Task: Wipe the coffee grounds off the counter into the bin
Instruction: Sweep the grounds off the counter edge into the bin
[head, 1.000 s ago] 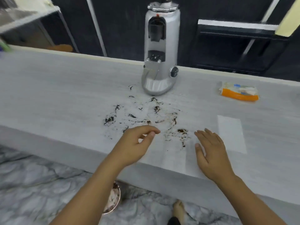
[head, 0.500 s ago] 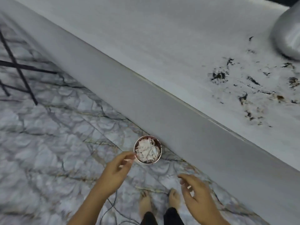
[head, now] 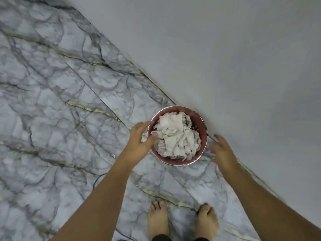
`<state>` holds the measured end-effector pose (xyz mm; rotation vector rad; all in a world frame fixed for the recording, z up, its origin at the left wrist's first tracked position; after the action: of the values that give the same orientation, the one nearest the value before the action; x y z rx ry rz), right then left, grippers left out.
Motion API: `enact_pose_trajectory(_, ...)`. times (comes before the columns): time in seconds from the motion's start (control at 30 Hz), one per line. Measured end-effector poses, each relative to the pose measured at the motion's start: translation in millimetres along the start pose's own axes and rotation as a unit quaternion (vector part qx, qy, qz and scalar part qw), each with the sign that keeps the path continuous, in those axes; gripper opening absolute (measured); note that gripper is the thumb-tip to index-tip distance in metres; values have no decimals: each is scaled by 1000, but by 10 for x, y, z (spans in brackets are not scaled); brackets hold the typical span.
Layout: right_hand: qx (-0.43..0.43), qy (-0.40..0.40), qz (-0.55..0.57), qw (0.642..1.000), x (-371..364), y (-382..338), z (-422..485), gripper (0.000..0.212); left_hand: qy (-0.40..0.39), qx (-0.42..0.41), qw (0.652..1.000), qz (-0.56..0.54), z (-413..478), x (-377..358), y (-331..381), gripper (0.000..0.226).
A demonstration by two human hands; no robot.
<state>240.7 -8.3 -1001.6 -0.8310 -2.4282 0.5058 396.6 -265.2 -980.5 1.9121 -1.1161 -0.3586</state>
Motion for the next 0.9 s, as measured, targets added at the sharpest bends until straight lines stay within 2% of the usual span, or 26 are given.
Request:
enact_pose_trajectory(0.07,-21,-8,54,998,-142,55,320,68,-22,4,1000,-11,314,-123,-269,37)
enact_pose_trajectory(0.13,-23,-19,102,994,-245,98,513,29,-45,0,999,-27,502,-232,-429,47)
enact_pose_trajectory(0.17,-21,-22,117,993,-281,116,554,17,-49,-1,998,-38,556,-266,-473,53)
enact_pose_trajectory(0.2,-19,-24,122,992,-314,138,584,15,-47,1,998,-48,589,-285,-492,56)
enact_pose_trajectory(0.37,-5,-39,132,991,-298,49,318,21,-51,9,998,-44,397,-312,-324,62)
enact_pose_trajectory(0.47,-1,-37,133,990,-72,-205,-234,15,-56,19,997,-48,-102,-246,59,64)
enact_pose_trajectory(0.57,-7,-55,126,991,247,-594,-1093,34,-46,12,997,-63,-812,-117,767,63)
enact_pose_trajectory(0.73,-3,-69,62,996,1023,-1331,-2917,42,-53,-1,998,-31,-2205,88,2231,64)
enact_pose_trajectory(0.83,-3,-31,42,999,1647,-1605,-3861,41,-58,-15,998,-14,-2899,182,2973,64)
enact_pose_trajectory(0.9,50,10,-31,998,2060,-1774,-4451,51,-64,-24,998,-12,-3273,164,3355,64)
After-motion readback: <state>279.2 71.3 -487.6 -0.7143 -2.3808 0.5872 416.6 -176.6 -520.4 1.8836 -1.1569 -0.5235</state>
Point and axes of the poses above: each hand's wrist, its own z-axis towards the middle knuckle, its own x-axis out of the back of the hand, y = z × x, the point moved 10 cm from there along z, towards the middle knuckle, and after that the axes turned 9 degrees about -z, right-handed, at the moved point
